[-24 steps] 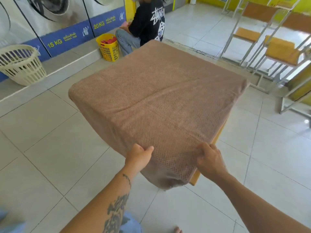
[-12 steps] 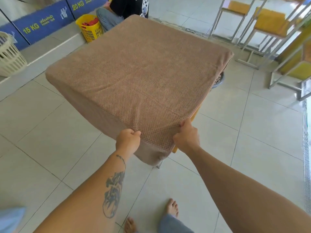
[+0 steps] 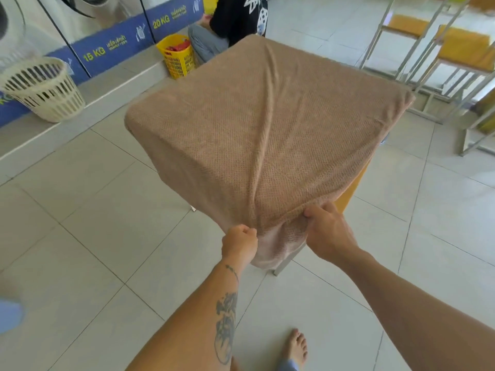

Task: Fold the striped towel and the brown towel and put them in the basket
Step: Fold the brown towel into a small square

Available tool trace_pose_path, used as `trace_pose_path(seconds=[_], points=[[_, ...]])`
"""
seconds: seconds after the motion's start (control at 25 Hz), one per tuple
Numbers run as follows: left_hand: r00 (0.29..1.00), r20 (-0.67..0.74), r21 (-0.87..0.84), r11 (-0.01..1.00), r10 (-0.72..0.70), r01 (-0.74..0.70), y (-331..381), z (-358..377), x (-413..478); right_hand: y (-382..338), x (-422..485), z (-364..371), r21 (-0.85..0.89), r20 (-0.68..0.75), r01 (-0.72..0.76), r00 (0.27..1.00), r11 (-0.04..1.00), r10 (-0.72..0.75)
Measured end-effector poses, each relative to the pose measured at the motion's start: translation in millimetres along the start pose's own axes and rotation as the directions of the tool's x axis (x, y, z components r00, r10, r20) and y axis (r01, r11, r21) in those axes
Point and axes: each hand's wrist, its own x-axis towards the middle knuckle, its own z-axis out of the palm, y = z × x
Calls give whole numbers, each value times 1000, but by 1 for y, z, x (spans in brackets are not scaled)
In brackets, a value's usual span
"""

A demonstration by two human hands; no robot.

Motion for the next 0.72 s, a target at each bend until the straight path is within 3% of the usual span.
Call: trace_pose_path(seconds=[0.2, 0.44, 0.72], points=[[996, -66, -85, 994, 65, -70, 36, -38, 9, -35, 21, -23, 42, -26, 66, 998, 997, -65], [973, -180, -183, 967, 142, -175, 81, -113, 39, -98, 73, -29, 63, 91, 206, 973, 977, -211], [943, -315, -162, 974, 104, -161, 82, -238, 165, -218, 165, 1, 29, 201, 279, 939, 960, -279]])
